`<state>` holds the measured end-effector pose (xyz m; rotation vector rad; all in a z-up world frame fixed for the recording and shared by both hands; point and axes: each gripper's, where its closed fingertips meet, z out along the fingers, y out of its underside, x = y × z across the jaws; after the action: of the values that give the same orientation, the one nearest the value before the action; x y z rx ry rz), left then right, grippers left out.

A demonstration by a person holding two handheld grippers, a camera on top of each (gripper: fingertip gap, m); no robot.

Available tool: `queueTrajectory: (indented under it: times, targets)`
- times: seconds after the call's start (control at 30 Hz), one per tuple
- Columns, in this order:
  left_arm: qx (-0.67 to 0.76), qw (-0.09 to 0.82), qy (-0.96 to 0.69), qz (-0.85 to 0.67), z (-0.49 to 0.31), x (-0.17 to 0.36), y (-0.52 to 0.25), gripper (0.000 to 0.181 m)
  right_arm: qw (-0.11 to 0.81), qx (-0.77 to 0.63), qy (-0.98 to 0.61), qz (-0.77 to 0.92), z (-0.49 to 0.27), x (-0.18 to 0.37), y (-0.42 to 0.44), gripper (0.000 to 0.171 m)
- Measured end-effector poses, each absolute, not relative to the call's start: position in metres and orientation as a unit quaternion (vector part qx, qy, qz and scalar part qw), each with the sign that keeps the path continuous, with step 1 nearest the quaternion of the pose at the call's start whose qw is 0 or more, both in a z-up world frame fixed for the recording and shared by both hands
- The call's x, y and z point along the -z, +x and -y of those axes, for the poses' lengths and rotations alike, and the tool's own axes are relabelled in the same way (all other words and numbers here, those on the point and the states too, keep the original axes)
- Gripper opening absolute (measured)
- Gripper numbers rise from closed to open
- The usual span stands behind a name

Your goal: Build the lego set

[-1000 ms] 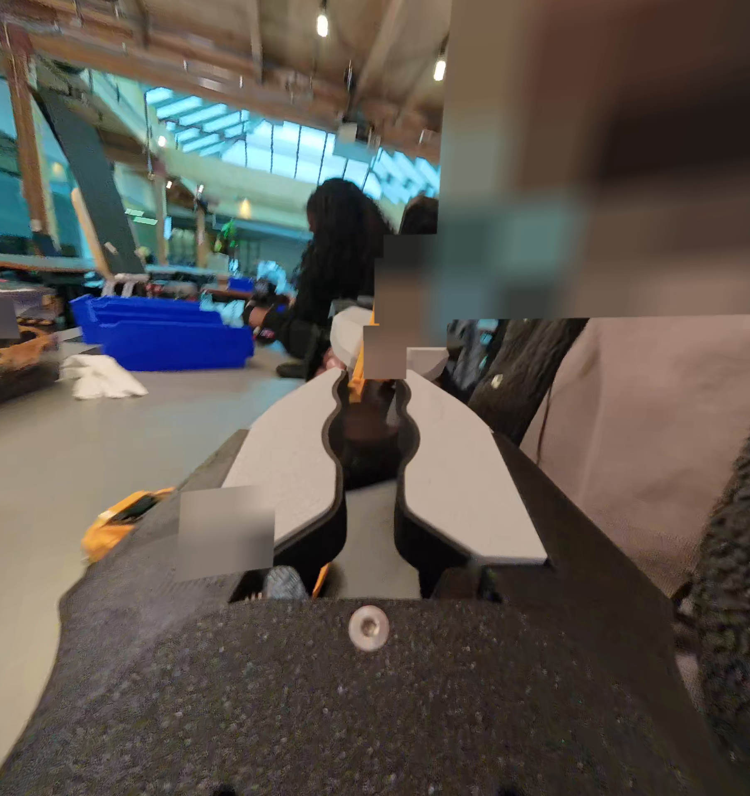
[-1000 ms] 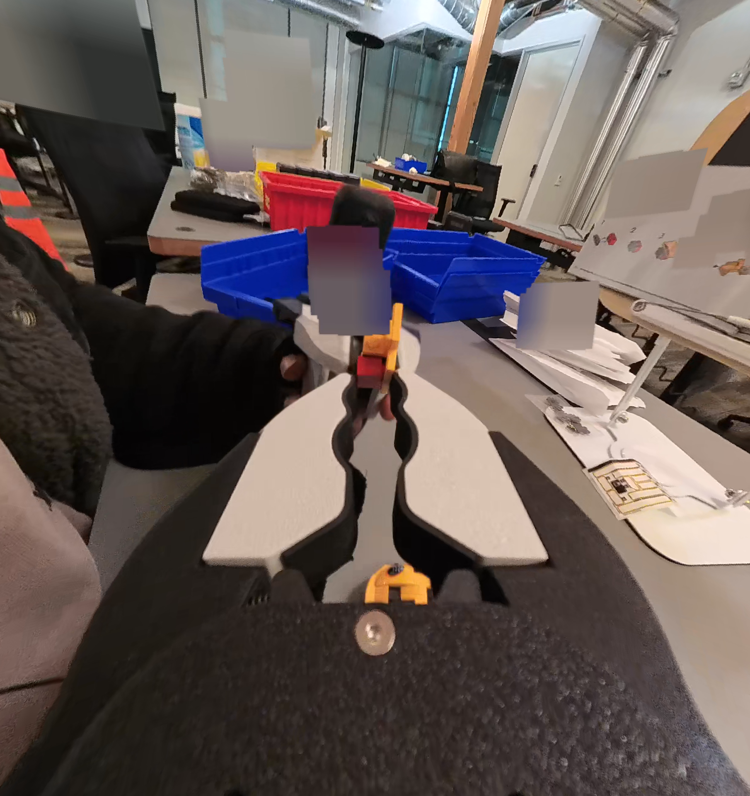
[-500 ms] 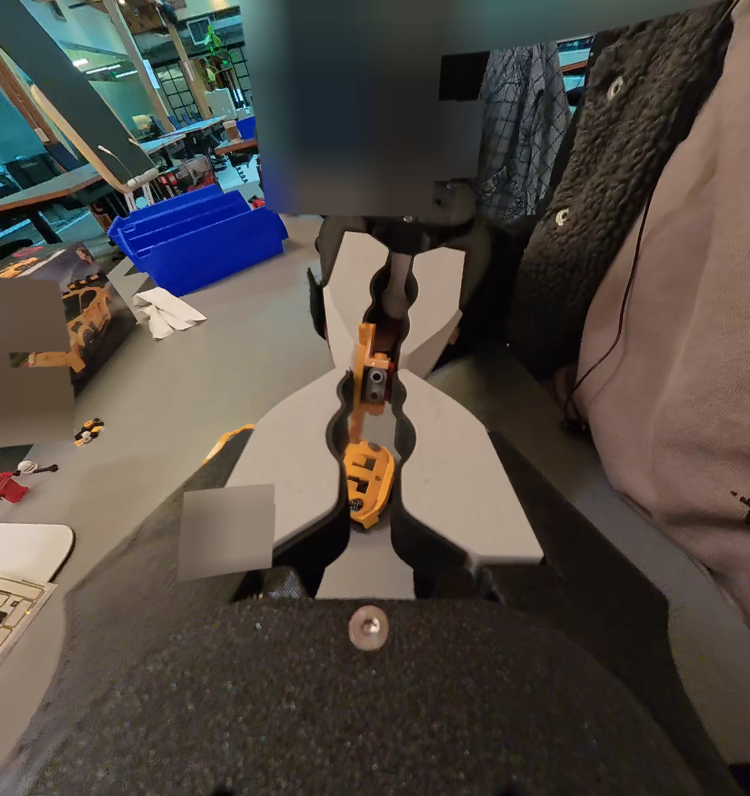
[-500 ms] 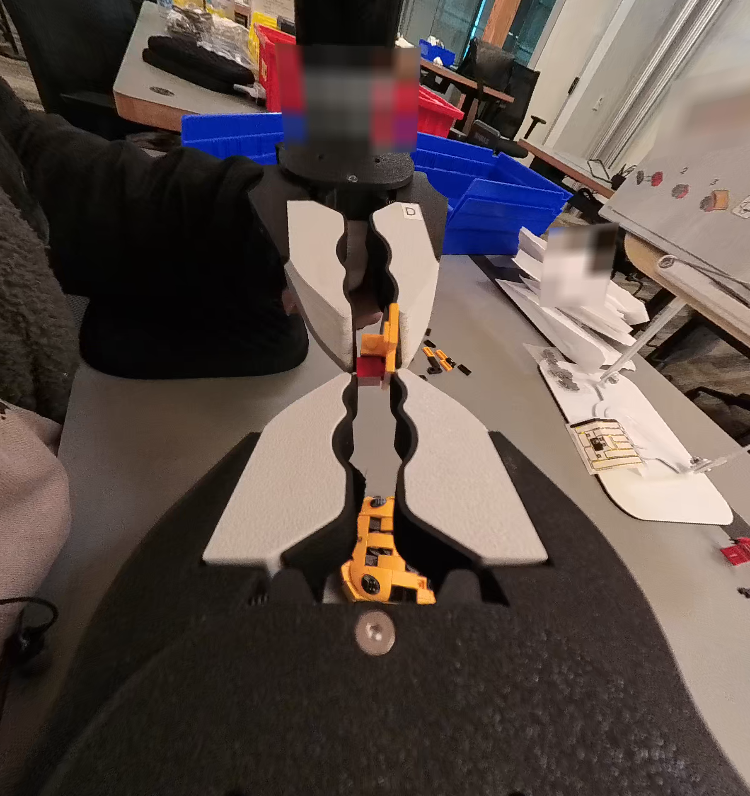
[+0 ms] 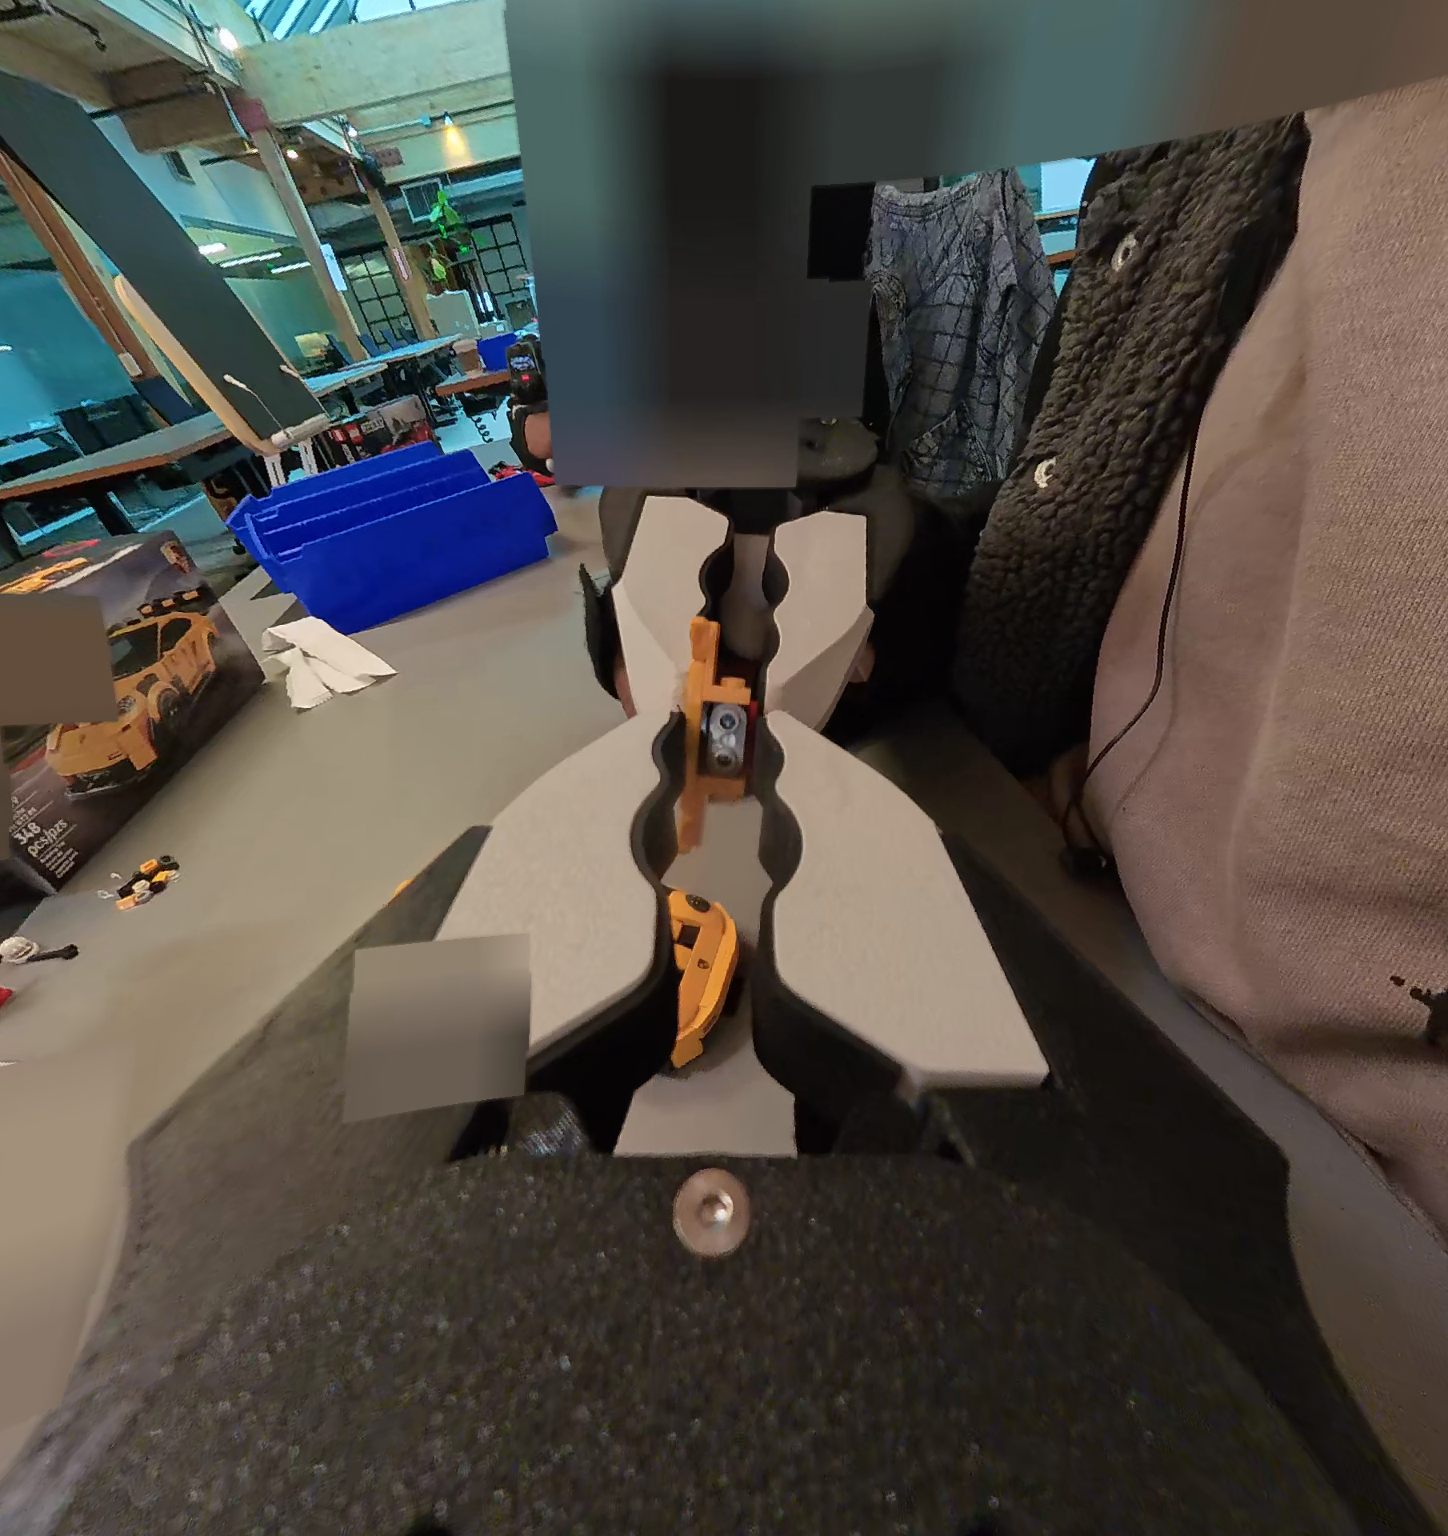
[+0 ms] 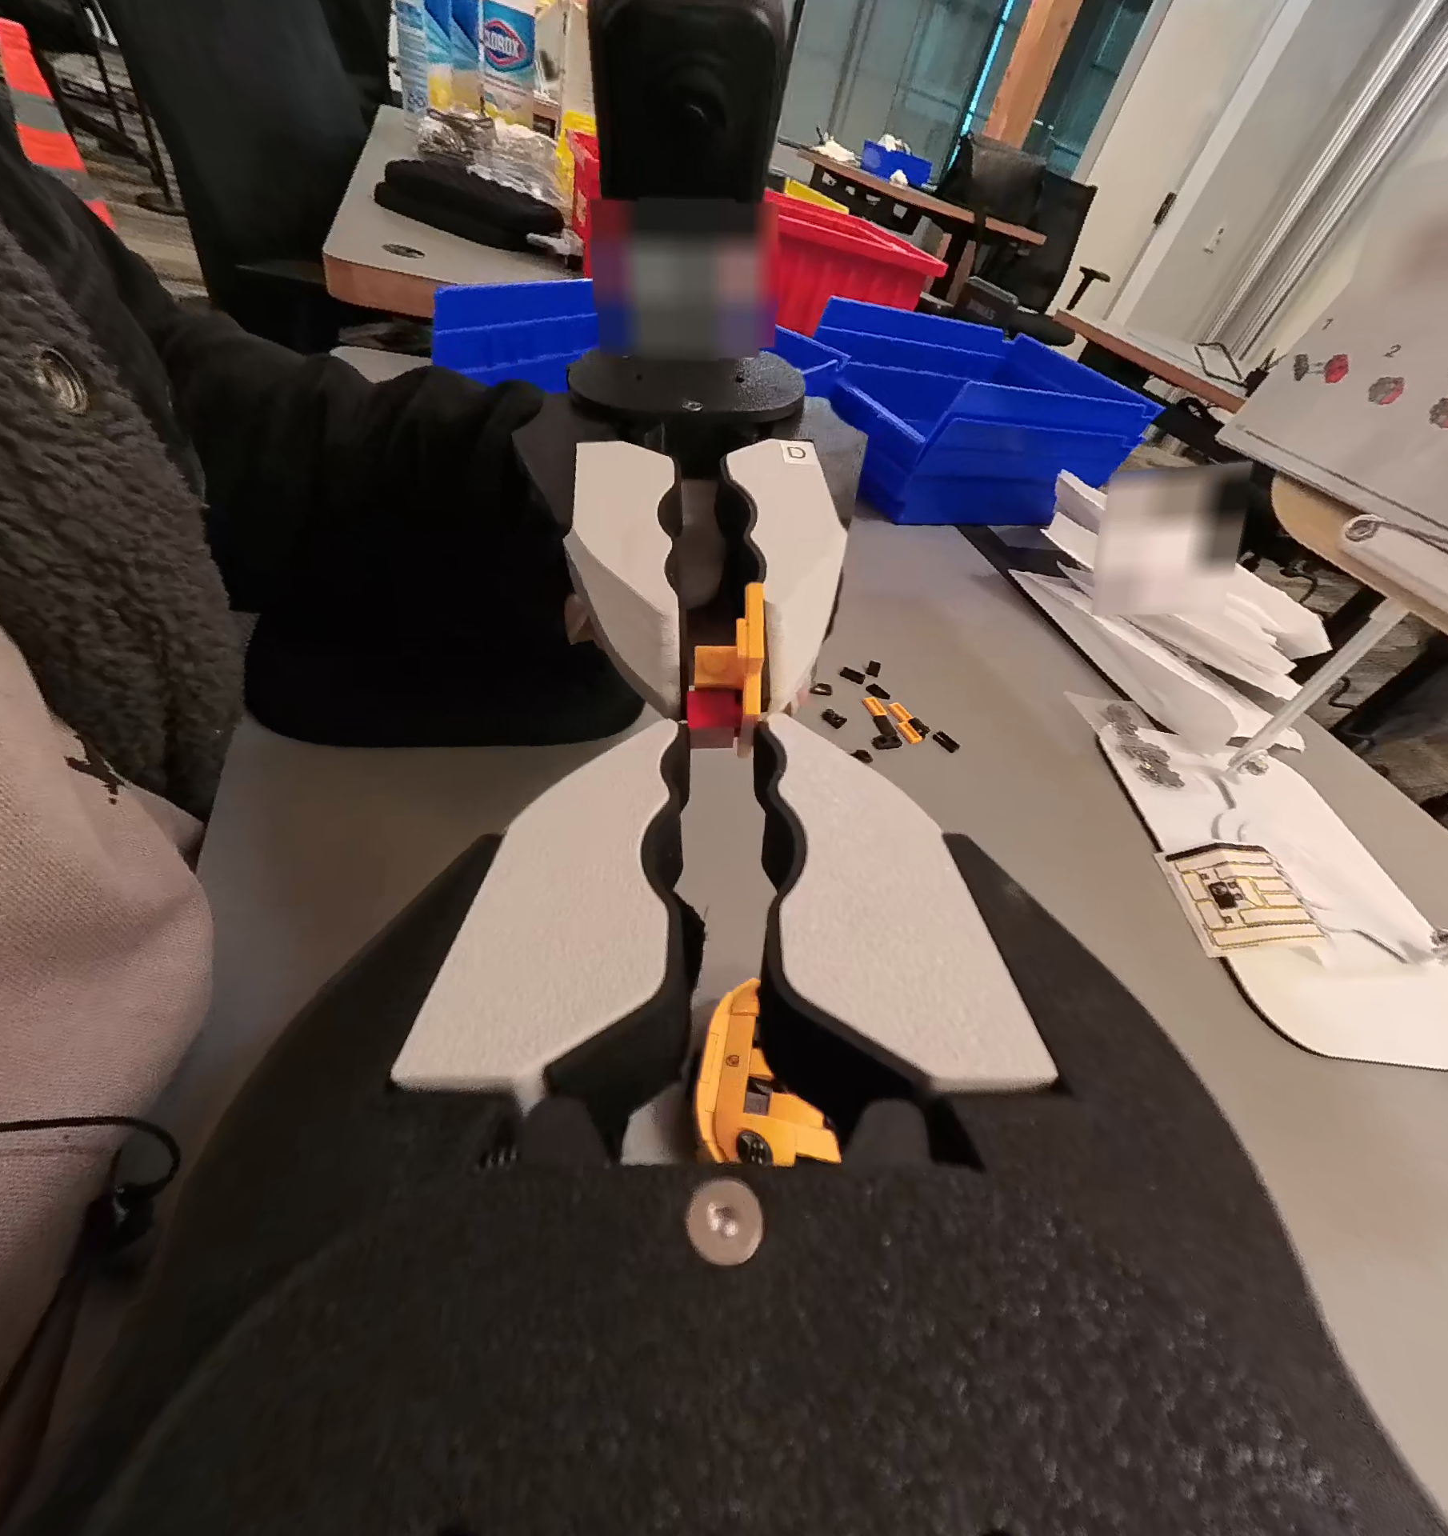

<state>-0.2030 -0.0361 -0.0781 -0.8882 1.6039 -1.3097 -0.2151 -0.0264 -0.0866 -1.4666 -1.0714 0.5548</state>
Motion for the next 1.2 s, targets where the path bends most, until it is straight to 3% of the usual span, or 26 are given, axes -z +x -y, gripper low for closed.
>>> queueTrajectory:
  times: [0.43, 0.77, 1.2]
  targets:
    - [0.521, 0.426, -0.405, -0.619, 0.020, 0.086, -0.201, 0.018, 0.572, -0.221, -0.661, 0.432, 0.015, 0.098, -0.204, 0.014]
    - [0.405, 0.442, -0.579, -0.553, 0.002, 0.100, -0.182, 0.020, 0.595, -0.088, -0.674, 0.429, -0.004, 0.113, -0.182, 0.014]
    - [0.340, 0.508, -0.563, -0.556, 0.014, 0.090, -0.179, 0.015, 0.669, 0.086, -0.584, 0.452, 0.002, 0.096, -0.180, 0.014]
